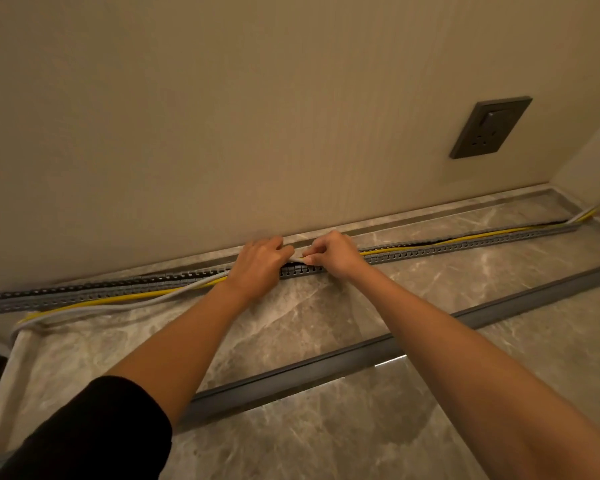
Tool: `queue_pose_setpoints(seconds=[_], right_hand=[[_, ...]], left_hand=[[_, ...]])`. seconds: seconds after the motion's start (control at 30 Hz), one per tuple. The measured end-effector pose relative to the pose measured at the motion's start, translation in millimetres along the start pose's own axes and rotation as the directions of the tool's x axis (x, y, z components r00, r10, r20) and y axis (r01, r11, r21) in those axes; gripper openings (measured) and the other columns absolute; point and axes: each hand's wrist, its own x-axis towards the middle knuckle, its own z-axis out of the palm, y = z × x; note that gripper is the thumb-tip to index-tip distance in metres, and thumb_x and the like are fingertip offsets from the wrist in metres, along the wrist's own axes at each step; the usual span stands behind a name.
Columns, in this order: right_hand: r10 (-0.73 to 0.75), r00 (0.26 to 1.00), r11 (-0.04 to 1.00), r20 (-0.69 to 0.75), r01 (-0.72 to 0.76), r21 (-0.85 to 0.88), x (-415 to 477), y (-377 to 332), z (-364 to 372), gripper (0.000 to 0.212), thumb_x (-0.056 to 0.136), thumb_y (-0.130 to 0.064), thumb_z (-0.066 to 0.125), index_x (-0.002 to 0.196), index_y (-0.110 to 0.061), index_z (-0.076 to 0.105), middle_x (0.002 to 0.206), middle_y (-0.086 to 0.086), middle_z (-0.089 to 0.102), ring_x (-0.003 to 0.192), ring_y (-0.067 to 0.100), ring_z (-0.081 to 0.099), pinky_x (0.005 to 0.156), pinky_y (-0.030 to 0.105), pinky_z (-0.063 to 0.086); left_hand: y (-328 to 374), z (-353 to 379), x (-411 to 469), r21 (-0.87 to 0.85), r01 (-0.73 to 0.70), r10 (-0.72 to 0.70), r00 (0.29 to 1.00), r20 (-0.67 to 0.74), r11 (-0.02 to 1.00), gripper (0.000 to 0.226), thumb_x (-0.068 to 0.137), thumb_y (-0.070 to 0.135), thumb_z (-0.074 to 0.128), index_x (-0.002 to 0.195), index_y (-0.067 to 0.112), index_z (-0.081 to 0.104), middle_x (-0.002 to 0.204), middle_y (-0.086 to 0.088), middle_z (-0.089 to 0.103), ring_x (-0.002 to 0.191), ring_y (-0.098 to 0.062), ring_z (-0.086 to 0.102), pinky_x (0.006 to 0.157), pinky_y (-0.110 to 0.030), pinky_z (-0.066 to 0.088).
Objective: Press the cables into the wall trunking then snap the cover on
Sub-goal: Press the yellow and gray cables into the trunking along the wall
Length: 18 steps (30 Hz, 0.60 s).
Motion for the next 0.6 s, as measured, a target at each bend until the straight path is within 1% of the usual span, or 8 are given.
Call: queue_pose_setpoints(seconds=[0.07,0.13,0.2,0.3,0.4,0.47,0.53,0.6], right_hand=[[-0.016,1.0,0.999,0.015,0.016,-0.03,1,0,-1,0.018,0.082,-0.013,0.071,0.097,-0.003,0.073,0.101,0.016,0.072,0.083,0.015,0.057,0.072,0.023,0.039],[-0.028,0.999,0.997,0.031,0.03,-0.067,1,0,-1,0.017,0.082,-0.013,0.07,0.096,-0.003,0.072,0.1,0.017,0.071,0.083,0.019,0.058,0.072,0.023,0.038],[-0.044,0.998,0.993,0.049,0.049,-0.104,2,-1,-2,0.016,0.082,-0.013,0.071,0.093,-0.002,0.071,0.091,0.015,0.067,0.082,0.021,0.057,0.071,0.024,0.037],[-0.056,0.997,0.992,0.049,0.061,-0.109,2,-2,-4,0.016,0.081,-0.015,0.072,0.092,-0.003,0.072,0.085,0.012,0.064,0.082,0.017,0.054,0.071,0.024,0.036],[-0.091,0.996,0.99,0.028,0.093,-0.105,-1,1,-6,0.02,0.081,-0.018,0.072,0.097,-0.007,0.075,0.096,0.015,0.073,0.086,0.019,0.061,0.072,0.024,0.039],[-0.123,0.992,0.985,0.031,0.126,-0.115,-4,5,-8,0.024,0.082,-0.017,0.07,0.104,-0.009,0.073,0.104,0.014,0.074,0.098,0.022,0.065,0.076,0.023,0.041],[-0.142,0.988,0.98,0.055,0.148,-0.132,-7,8,-10,0.029,0.084,-0.015,0.068,0.112,-0.008,0.069,0.114,0.013,0.071,0.109,0.022,0.063,0.086,0.023,0.043],[-0.148,0.986,0.975,0.073,0.158,-0.156,-8,10,-11,0.032,0.086,-0.015,0.066,0.117,-0.007,0.066,0.12,0.013,0.068,0.115,0.023,0.06,0.096,0.027,0.043]], left_hand=[[1,-1,1,0.054,-0.022,0.023,1.0,-0.019,0.998,0.038,0.034,-0.006,0.085,0.055,0.007,0.057,0.05,-0.009,0.054,0.036,-0.028,0.052,0.037,-0.021,0.022],[0,1,0,0.11,-0.071,0.076,0.996,-0.038,0.991,0.039,0.032,-0.007,0.084,0.057,0.008,0.059,0.053,-0.008,0.056,0.04,-0.027,0.054,0.037,-0.021,0.027],[0,1,-1,0.156,-0.107,0.117,0.991,-0.062,0.982,0.032,0.04,-0.006,0.078,0.06,0.01,0.059,0.056,-0.008,0.056,0.044,-0.026,0.055,0.039,-0.024,0.03],[-2,6,-2,0.167,-0.091,0.117,0.981,-0.154,0.982,0.005,0.061,0.008,0.057,0.061,0.012,0.058,0.06,-0.006,0.056,0.049,-0.024,0.055,0.047,-0.029,0.025],[-2,11,-3,0.043,-0.036,0.042,0.989,-0.143,0.998,0.012,0.067,0.01,0.073,0.065,0.006,0.062,0.063,-0.011,0.059,0.05,-0.029,0.058,0.042,-0.027,0.033],[0,7,-1,-0.068,0.02,-0.027,0.994,-0.106,0.998,0.011,0.079,0.013,0.068,0.078,0.003,0.065,0.077,-0.015,0.062,0.067,-0.033,0.062,0.053,-0.034,0.046],[2,-2,4,-0.088,0.131,-0.129,0.991,0.026,0.987,0.015,0.09,0.013,0.052,0.099,0.005,0.061,0.104,-0.014,0.06,0.098,-0.032,0.056,0.077,-0.039,0.043],[1,-10,9,-0.037,0.149,-0.141,0.978,0.156,0.988,0.02,0.09,0.01,0.047,0.108,0.006,0.055,0.118,-0.013,0.057,0.11,-0.031,0.05,0.086,-0.039,0.04]])
